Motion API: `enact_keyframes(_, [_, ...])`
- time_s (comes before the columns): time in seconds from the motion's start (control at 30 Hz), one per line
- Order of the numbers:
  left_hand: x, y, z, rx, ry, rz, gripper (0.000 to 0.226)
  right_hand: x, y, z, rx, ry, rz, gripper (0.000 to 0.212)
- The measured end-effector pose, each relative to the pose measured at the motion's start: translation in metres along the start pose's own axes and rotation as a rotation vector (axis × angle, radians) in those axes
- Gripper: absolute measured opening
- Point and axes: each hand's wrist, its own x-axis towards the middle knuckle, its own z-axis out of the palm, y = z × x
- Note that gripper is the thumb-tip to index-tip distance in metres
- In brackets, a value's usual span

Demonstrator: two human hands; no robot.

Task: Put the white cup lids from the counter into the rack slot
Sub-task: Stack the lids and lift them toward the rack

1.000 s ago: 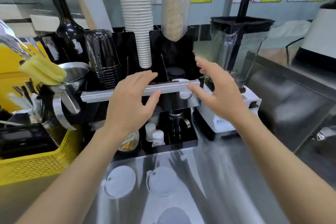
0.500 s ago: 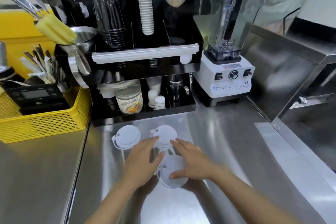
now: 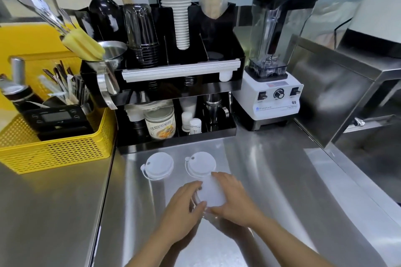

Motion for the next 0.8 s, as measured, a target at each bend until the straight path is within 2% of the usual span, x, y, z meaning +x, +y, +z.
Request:
enact_keyframes(0.17, [0.032, 0.037, -0.031, -0.042, 0.142, 0.144, 0.044, 0.021, -0.019, -0.051, 0.143, 0.153, -0.063, 0.080])
enact_keyframes(0.33, [0.069, 0.081, -0.069, -0.047, 0.248, 0.314, 0.043, 0.043, -0.048, -0.110, 0.168, 0.301, -0.191, 0.072])
enact_keyframes(0.4, [0.082, 0.099, -0.082, -0.039, 0.294, 0.365, 0.043, 0.051, -0.058, -0.131, 0.169, 0.350, -0.231, 0.061])
enact_keyframes(0.47, [0.095, 0.114, -0.090, -0.032, 0.321, 0.420, 0.043, 0.060, -0.061, -0.146, 0.186, 0.377, -0.264, 0.059])
enact_keyframes(0.57, [0.114, 0.131, -0.098, -0.023, 0.340, 0.493, 0.044, 0.074, -0.060, -0.167, 0.182, 0.419, -0.289, 0.079])
enact_keyframes(0.63, [0.128, 0.140, -0.103, -0.001, 0.364, 0.524, 0.044, 0.084, -0.059, -0.182, 0.174, 0.425, -0.286, 0.084])
enact_keyframes(0.8, [0.165, 0.161, -0.120, -0.029, 0.417, 0.558, 0.042, 0.111, -0.062, -0.225, 0.203, 0.388, -0.314, 0.061])
